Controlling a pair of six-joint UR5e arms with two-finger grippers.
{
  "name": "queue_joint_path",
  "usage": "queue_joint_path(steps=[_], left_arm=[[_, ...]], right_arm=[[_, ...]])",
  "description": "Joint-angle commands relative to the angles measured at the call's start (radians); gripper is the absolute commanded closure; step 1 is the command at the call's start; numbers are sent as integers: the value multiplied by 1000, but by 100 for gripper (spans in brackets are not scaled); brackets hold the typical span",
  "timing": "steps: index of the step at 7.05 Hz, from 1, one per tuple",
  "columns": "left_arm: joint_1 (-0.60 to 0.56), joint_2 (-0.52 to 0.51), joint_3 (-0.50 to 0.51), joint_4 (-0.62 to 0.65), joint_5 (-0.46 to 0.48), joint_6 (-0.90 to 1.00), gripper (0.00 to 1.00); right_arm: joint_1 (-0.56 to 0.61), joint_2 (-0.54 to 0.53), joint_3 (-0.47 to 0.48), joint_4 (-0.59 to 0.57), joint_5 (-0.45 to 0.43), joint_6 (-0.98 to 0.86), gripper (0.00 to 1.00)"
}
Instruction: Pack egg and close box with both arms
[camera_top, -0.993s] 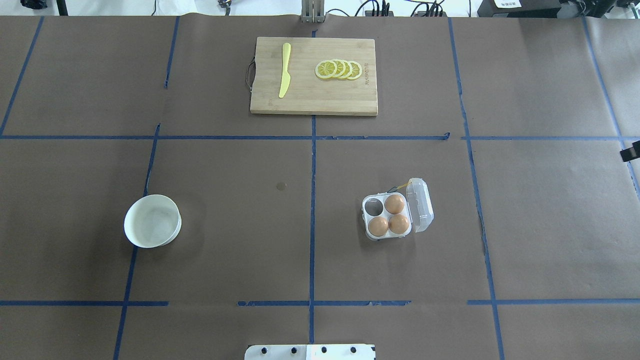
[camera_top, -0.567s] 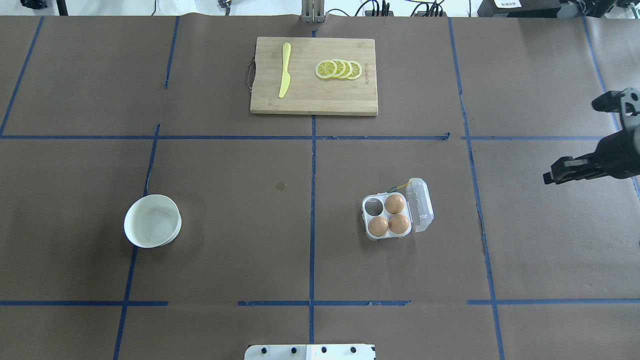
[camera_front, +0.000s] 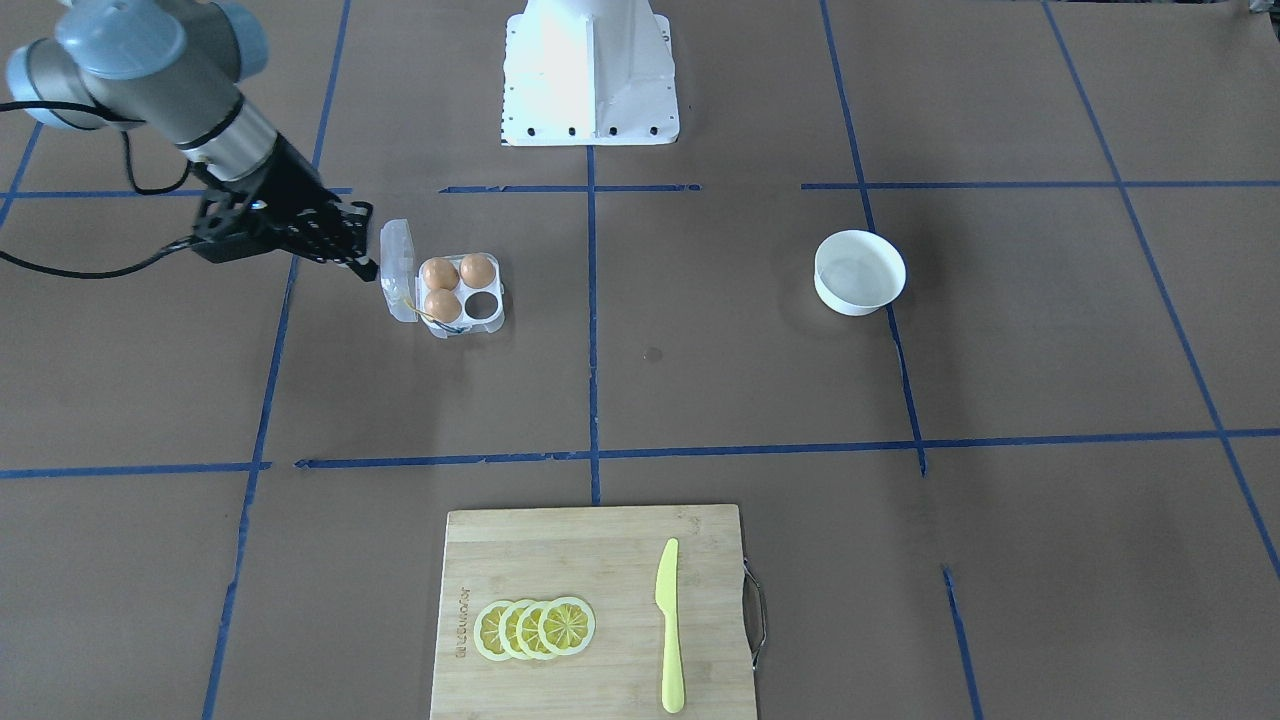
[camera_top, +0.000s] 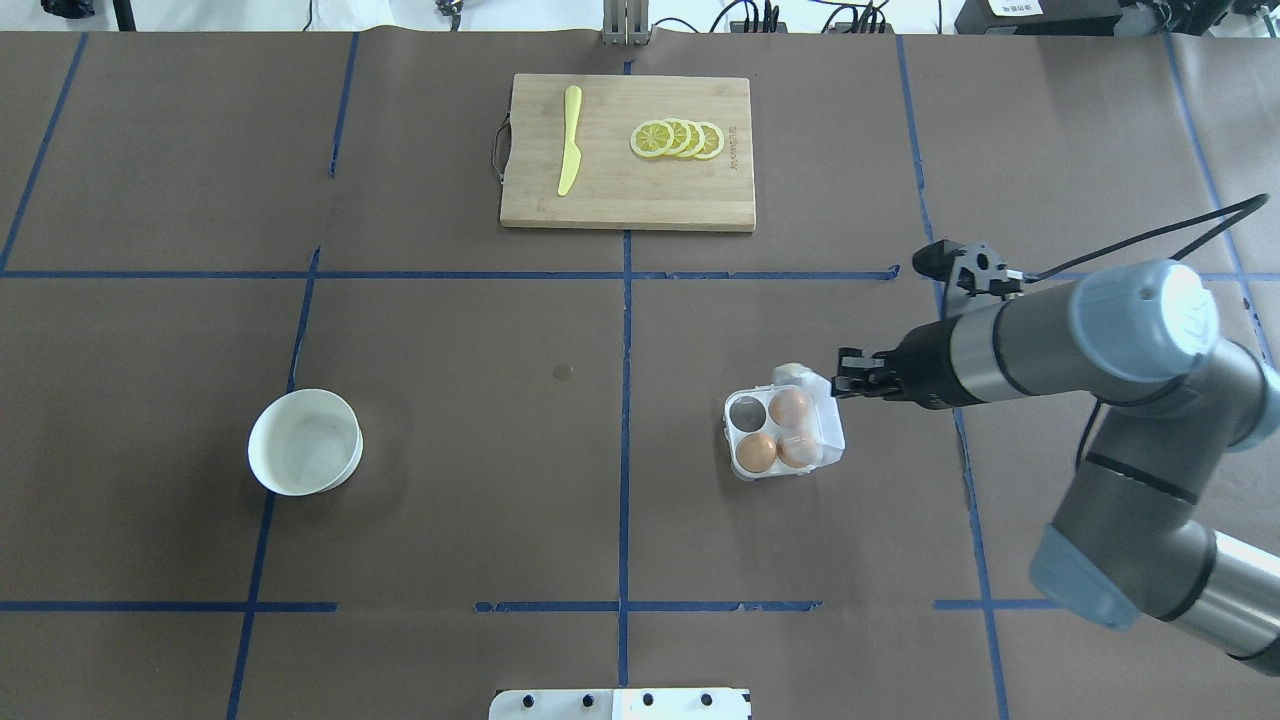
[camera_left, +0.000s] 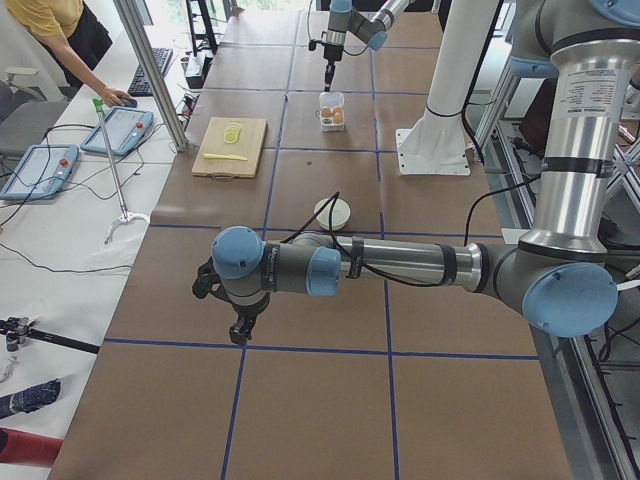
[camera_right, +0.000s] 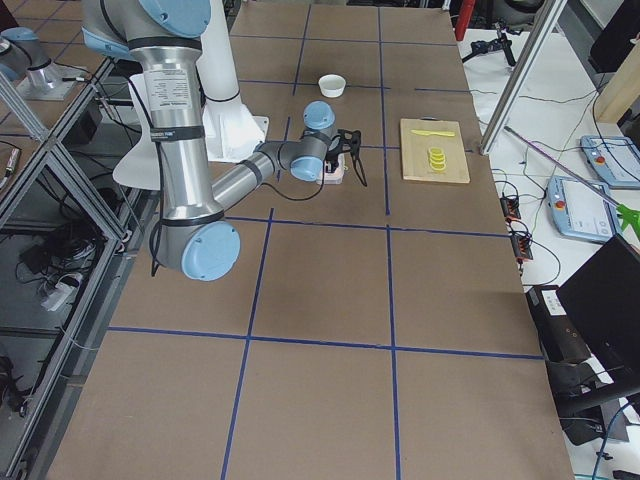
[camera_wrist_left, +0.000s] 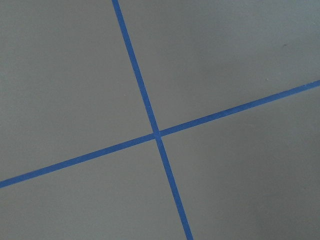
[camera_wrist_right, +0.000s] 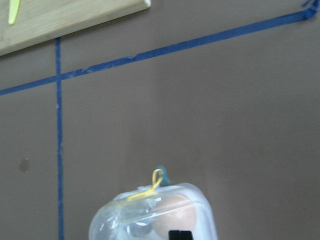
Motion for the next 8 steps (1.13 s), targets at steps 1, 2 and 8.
queue_joint_path(steps=[1,2,8], left_arm=[[0,0,-7,0,0,-1,0],[0,0,-7,0,0,-1,0],[-1,9,-5,-3,-2,4,0]], right_arm=[[-32,105,-75,-6,-43,21,100],[-20,94,-72,-9,-37,20,100],[287,-25,138,-677,97,-637,0]])
